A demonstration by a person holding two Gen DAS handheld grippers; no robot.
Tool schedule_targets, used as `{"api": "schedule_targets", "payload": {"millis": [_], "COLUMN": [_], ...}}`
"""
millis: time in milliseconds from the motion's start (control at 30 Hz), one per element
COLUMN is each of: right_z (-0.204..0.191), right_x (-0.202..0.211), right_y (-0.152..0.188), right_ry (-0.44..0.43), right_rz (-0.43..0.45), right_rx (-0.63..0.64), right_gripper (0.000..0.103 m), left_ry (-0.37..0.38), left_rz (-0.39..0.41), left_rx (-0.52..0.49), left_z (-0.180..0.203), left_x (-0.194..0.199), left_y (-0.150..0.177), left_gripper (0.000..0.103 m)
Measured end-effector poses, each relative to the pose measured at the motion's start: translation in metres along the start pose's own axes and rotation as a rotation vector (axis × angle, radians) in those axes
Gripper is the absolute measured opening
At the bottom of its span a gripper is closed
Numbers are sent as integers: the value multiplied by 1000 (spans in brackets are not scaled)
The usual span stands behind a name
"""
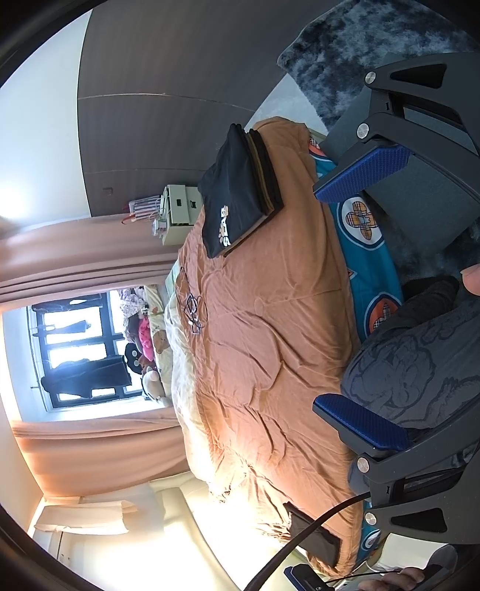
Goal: Fold small clothes
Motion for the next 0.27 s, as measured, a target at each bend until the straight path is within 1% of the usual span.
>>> {"api": "schedule_targets", "payload": {"millis": [33, 267], "right_z": [0, -6], "right_x": [0, -4], "right_y": [0, 3], "right_ry": [0, 2], "right_rz": [0, -4], "right_rx": [0, 2], "right_gripper": [103, 103], "left_ry": [0, 4], "left_rz": [3, 4], "left_rx": [0, 4], "left_z": [-1, -6], "left_x": [2, 5], "left_y": [0, 0], "left_gripper": [103, 103]}}
Point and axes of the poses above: each gripper's, at about its wrist camera, not at the fingertips, and x roughly against the way its jaws point, z to its right, y to its underside, the point moved 9 cm from there along -x, roughly the way its jaws point, and after that the axes turned 12 degrees about -y, right-handed, at the moved point
